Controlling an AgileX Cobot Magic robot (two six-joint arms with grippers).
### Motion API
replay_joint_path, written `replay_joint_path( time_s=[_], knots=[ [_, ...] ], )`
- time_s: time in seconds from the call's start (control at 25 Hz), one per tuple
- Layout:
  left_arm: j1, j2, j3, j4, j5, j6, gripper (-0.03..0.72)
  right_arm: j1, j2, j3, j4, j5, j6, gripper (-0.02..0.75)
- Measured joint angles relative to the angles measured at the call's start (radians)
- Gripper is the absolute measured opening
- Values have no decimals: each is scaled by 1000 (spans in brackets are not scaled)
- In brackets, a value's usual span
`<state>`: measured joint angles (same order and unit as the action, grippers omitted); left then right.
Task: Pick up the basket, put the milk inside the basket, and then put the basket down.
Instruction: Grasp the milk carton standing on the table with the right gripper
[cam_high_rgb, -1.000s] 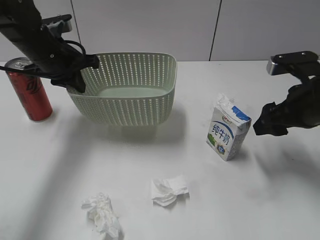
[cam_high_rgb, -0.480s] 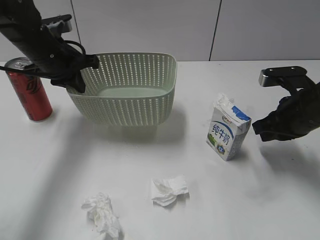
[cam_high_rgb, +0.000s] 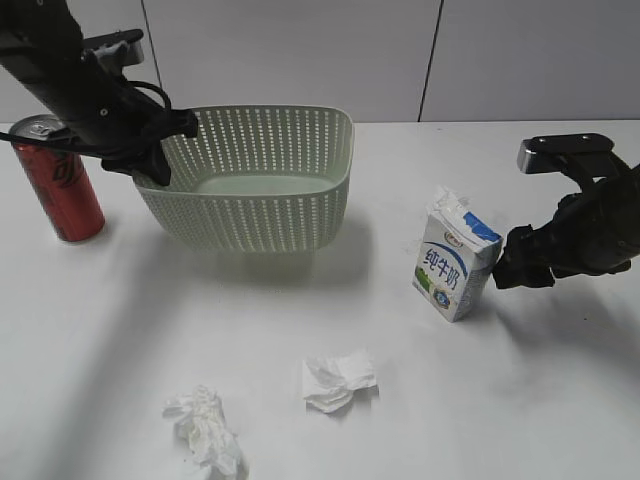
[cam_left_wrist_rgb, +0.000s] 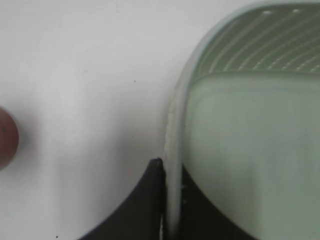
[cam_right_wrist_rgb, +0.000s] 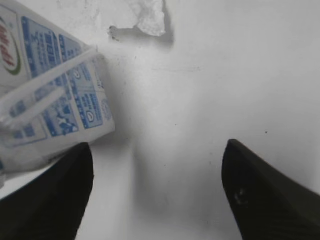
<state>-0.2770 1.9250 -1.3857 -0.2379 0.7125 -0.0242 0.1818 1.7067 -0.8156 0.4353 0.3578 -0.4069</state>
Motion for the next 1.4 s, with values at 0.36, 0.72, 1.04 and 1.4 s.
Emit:
replay_joint_path(
  time_s=[0.36,0.72,1.04,1.4],
  knots=[
    [0,0,0,0,0,0,3,0,0,-4,-1,35,0,615],
    [0,0,0,0,5,0,3,0,-85,-90,-30,315,4,596],
    [0,0,0,-3,10,0,3,0,-378,-93,-141,589,187,595],
    [0,0,0,-19,11,0,3,0,-819,-75,-203,764,304,594]
  ],
)
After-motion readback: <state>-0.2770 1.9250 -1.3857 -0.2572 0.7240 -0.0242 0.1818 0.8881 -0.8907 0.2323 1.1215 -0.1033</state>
